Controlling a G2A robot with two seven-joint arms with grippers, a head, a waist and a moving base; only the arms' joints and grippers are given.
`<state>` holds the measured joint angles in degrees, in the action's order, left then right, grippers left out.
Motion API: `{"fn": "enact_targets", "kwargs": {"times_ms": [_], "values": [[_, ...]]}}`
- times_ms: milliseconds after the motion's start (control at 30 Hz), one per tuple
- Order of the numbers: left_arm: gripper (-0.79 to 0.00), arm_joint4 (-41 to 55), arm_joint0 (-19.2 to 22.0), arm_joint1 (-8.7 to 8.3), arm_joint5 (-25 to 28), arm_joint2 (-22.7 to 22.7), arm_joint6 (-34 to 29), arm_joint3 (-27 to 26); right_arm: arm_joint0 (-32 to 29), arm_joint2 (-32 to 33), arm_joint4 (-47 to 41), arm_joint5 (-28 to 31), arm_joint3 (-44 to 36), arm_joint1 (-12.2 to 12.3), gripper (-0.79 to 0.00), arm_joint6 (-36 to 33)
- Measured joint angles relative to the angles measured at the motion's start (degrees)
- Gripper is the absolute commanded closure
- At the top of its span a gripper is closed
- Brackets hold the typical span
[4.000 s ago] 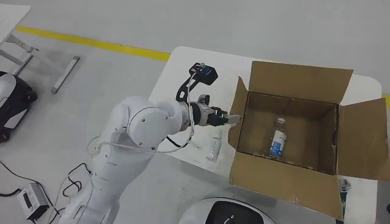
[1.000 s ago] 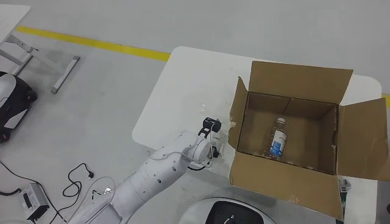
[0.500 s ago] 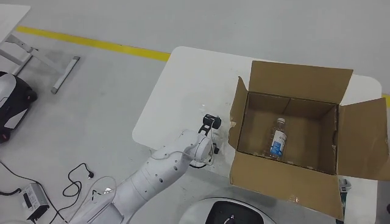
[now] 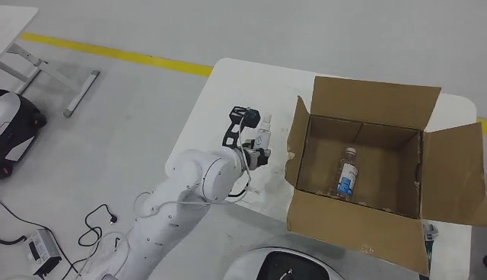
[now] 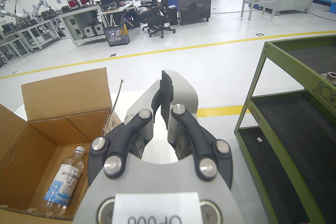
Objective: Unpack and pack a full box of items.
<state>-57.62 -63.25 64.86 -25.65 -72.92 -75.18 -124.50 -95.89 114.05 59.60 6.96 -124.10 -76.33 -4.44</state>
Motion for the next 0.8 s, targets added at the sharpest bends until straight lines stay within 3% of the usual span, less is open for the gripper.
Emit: {"fn": "enact_targets", "kwargs": {"times_ms": [100, 233, 633, 800], "values": [[0.0, 4.1, 1.1, 0.2, -0.2, -0.9, -1.1, -5.6, 0.0, 0.0, 0.0, 0.0, 0.0, 0.0, 0.0, 0.0], [0.0, 9.7, 3.8, 0.7, 0.2, 1.3, -1.9, -8.9, 0.0, 0.0, 0.0, 0.0, 0.0, 0.0, 0.0, 0.0], [0.0, 10.4, 13.9, 3.22, -2.1, 18.6, -0.3, -6.4, 0.0, 0.0, 0.0, 0.0, 0.0, 0.0, 0.0, 0.0], [0.0, 10.6, 17.8, 4.89, -3.5, 25.2, 2.0, -0.2, 0.0, 0.0, 0.0, 0.0, 0.0, 0.0, 0.0, 0.0]]}}
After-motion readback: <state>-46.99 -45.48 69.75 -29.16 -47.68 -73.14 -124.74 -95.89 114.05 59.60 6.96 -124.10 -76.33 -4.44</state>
